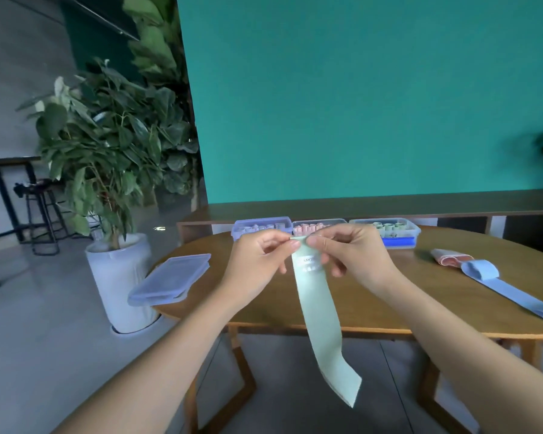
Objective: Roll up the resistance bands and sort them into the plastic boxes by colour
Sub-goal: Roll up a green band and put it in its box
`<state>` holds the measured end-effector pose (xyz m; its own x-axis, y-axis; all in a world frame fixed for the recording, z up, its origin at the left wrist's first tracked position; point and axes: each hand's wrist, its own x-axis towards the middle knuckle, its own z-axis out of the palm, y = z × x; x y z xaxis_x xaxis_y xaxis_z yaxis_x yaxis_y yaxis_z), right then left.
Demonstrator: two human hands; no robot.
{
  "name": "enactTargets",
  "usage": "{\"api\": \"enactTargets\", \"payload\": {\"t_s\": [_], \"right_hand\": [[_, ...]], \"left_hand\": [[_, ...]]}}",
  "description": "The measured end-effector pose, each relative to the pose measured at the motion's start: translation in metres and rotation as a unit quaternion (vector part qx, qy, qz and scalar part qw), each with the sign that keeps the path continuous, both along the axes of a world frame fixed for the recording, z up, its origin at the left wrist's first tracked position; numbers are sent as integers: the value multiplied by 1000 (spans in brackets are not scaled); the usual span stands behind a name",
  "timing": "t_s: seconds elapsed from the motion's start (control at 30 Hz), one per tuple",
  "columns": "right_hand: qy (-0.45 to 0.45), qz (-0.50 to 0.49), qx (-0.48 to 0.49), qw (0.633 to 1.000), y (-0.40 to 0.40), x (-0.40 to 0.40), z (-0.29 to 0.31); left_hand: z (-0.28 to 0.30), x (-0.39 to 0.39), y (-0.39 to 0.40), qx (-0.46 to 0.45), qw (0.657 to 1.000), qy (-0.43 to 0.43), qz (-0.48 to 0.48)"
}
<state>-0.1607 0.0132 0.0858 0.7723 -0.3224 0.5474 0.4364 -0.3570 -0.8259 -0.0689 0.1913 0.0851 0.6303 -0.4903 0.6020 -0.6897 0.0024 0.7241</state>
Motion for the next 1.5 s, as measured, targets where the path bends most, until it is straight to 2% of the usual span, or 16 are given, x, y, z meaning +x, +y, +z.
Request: {"api": "enactTargets", "payload": {"t_s": [0.23, 0.5, 0.8, 1.03, 1.37, 1.5], "right_hand": [[88, -33, -56, 994, -41, 54, -53], [161, -10, -20, 987, -84, 122, -88], [201, 8, 20, 979, -116, 168, -112], [212, 3, 44, 976, -131, 202, -125], [201, -17, 30, 979, -147, 238, -129], [206, -63, 28, 976, -150, 250, -133]], "left_hand": [[-65, 55, -44, 71, 995, 59, 40], [-98, 122, -83, 117, 986, 106, 48], [-114, 173, -111, 82, 971, 222, -2], [-126, 199, -131, 90, 972, 217, 24], [-134, 236, -155, 74, 971, 225, 38], [-139, 249, -164, 67, 971, 222, 55]]}}
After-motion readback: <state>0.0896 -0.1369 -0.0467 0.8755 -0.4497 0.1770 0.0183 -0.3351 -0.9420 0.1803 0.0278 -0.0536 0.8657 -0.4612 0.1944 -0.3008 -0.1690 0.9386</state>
